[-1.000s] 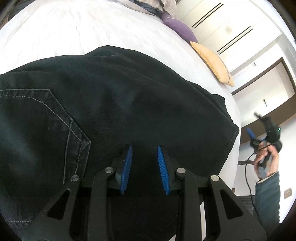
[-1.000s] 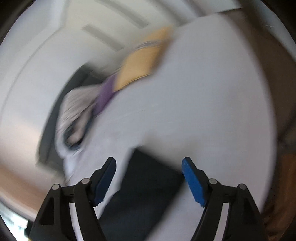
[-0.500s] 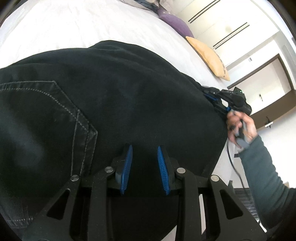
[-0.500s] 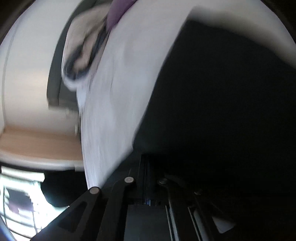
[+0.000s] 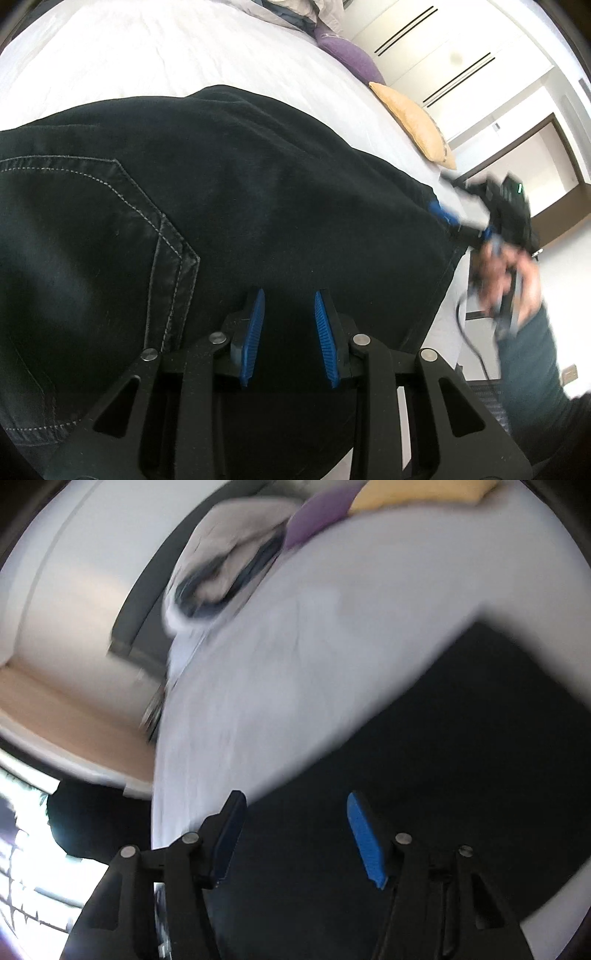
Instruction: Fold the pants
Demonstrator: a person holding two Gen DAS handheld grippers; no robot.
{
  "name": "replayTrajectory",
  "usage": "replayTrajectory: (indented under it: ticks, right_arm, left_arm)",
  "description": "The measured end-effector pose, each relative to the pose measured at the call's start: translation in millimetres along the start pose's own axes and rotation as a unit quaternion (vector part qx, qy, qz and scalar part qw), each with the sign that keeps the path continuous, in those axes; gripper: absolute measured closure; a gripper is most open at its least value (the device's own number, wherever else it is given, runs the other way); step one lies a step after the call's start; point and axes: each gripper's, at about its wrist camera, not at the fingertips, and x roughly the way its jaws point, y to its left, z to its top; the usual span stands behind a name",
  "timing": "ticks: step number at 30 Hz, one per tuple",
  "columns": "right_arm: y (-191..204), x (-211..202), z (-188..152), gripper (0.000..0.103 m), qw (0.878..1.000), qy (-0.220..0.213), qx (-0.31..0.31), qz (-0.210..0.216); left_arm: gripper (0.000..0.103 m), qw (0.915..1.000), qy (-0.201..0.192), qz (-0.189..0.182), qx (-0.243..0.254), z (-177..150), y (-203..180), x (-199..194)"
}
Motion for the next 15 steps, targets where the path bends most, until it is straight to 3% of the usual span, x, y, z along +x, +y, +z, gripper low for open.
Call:
replayTrajectory:
  ticks: [1, 2, 3, 5, 6, 8, 11, 12, 13, 14, 15]
  right_arm:
    - [-10.5, 2.9, -10.6, 0.045, 1.0, 0.01, 0.016, 0.002]
    - [-24.8, 2.7, -18.1, 0.069, 0.999, 0.012, 0.033, 0.004]
    - [-44.9, -2.5, -19.9, 0.103, 0.999, -0.001, 0.05, 0.005]
    - [-80.6, -18.4, -21.4, 0.103, 0.994, -0.018, 0.104, 0.009]
    - [-102.7, -37.3, -19.5, 0.103, 0.989, -0.05, 0.138, 0.025]
    - [-129.6, -70.7, -10.3, 0.103, 0.983, -0.11, 0.147, -0.006]
    - [-175.9, -115.5, 1.8, 0.101, 0.957, -0.19, 0.216, -0.022]
    - [-175.4, -132.8, 3.4, 0.094, 0.945, -0.217, 0.233, -0.08]
    - [-168.9, -143.9, 3.7, 0.092, 0.938, -0.235, 0.231, -0.107]
    - [-161.6, -153.2, 2.4, 0.086, 0.934, -0.25, 0.229, -0.114]
    - [-146.0, -155.1, 2.9, 0.074, 0.935, -0.257, 0.224, -0.095]
  left_arm:
    - [0.076, 1.0, 0.001, -0.002, 0.0, 0.1, 1.1, -0.6]
    - [0.076, 1.0, 0.001, -0.004, 0.0, 0.0, 2.1, -0.9]
    - [0.076, 1.0, 0.001, -0.006, -0.001, 0.5, 4.4, -2.2]
    - [0.076, 1.0, 0.001, -0.007, -0.002, 2.2, 7.6, -3.3]
    - [0.076, 1.0, 0.0, -0.007, -0.002, 2.3, 7.2, -3.0]
    - [0.076, 1.0, -0.002, -0.008, -0.003, 2.3, 9.6, -3.5]
    - [0.076, 1.0, -0.003, -0.005, 0.0, 1.2, 11.1, -4.7]
    - [0.076, 1.0, -0.004, -0.006, 0.0, 0.5, 11.8, -5.0]
    - [0.076, 1.0, -0.005, -0.007, -0.001, -0.2, 12.6, -4.9]
    - [0.076, 1.0, -0.006, -0.007, -0.002, -1.9, 11.6, -3.8]
    - [0.076, 0.9999, -0.008, -0.006, -0.001, -3.1, 10.2, -2.6]
